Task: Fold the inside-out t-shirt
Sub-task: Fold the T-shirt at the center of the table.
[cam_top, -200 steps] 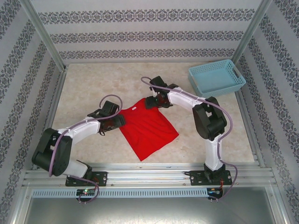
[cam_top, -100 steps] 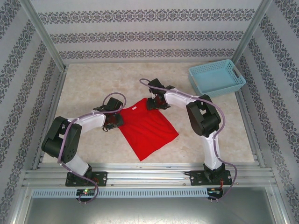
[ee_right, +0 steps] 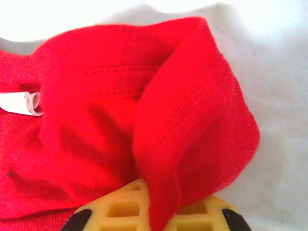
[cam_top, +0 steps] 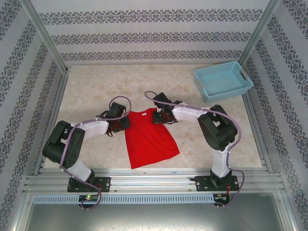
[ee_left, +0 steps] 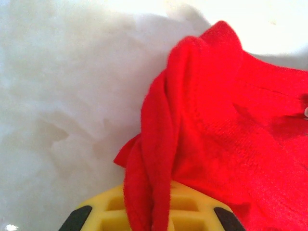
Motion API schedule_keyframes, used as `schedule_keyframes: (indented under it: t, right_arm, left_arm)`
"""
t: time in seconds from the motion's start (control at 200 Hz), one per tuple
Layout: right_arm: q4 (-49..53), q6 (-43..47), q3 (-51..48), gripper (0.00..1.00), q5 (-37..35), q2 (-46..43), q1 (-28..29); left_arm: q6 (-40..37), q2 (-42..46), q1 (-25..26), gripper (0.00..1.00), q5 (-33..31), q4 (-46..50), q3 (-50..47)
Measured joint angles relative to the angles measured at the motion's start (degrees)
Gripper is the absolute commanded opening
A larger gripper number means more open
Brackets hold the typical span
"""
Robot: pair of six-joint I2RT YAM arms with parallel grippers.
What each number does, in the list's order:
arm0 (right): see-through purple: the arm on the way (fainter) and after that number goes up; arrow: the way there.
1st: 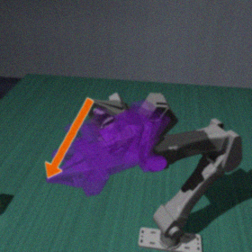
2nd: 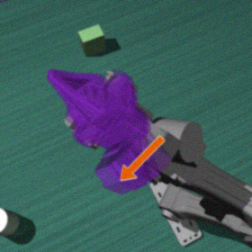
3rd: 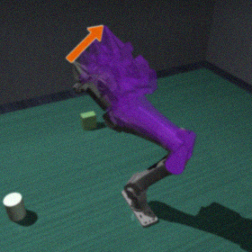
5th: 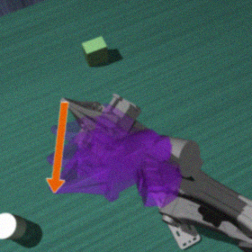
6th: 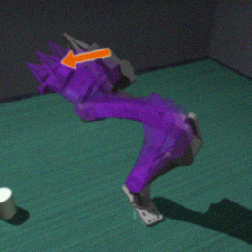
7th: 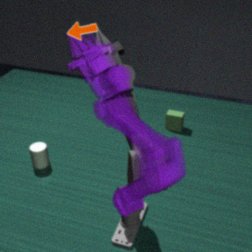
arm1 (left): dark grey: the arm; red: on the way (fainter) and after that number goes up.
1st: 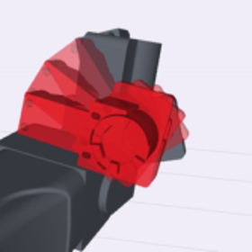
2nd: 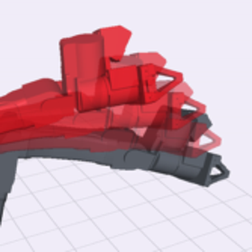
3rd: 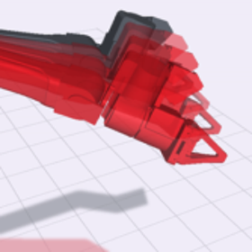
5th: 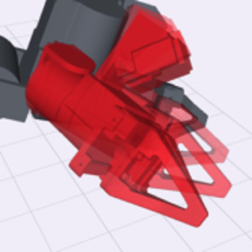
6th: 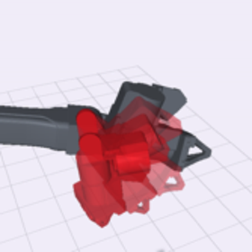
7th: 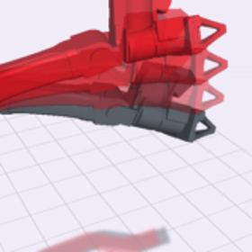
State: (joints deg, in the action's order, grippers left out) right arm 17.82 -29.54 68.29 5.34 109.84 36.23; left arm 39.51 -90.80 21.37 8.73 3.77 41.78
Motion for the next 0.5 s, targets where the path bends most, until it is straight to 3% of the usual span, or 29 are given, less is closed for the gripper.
schedule_keyframes:
  t: [0.235, 0.5]
  right_arm:
    - [-2.7, -1.2, -10.5, 0.0, 0.9, -11.2, -1.0]
    - [-5.2, -1.7, -10.0, 0.0, 4.4, -16.9, -4.9]
  left_arm:
    - [0.0, 10.9, 0.0, 0.0, 1.3, -0.6, -4.6]
    - [-0.5, 17.4, -1.9, 0.0, 2.0, 0.0, -0.9]
